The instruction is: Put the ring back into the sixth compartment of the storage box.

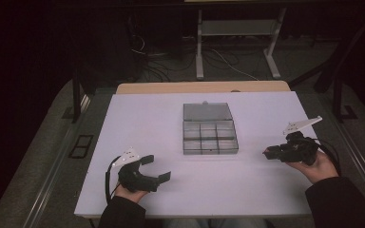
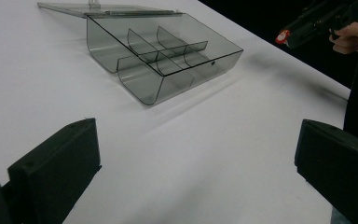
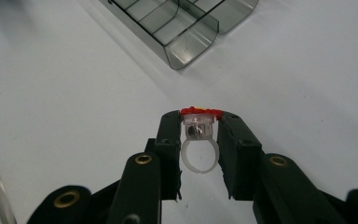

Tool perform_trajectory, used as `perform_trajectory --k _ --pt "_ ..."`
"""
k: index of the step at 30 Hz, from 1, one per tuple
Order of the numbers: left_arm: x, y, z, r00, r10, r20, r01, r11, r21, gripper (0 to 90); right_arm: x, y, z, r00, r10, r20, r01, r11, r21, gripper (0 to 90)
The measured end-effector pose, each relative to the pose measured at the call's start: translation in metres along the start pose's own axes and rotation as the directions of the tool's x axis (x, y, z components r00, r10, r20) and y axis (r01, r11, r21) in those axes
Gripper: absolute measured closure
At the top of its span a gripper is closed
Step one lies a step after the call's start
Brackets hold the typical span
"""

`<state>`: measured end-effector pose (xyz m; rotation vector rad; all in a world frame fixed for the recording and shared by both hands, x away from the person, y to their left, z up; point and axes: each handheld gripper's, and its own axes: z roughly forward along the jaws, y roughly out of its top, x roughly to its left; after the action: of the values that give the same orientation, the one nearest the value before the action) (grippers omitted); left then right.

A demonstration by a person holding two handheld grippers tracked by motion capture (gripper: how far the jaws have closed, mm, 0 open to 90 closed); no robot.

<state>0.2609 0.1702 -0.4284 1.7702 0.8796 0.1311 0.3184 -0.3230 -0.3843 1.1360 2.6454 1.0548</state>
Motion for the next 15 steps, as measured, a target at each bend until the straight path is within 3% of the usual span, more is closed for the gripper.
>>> perform_trajectory --k 15 --pt "0.000 0.000 0.000 1.0000 0.009 0.000 -0.009 0.9999 0.004 0.0 0.002 0.016 0.007 0.9999 -0.014 -0.003 0.014 1.000 -0.009 70.0"
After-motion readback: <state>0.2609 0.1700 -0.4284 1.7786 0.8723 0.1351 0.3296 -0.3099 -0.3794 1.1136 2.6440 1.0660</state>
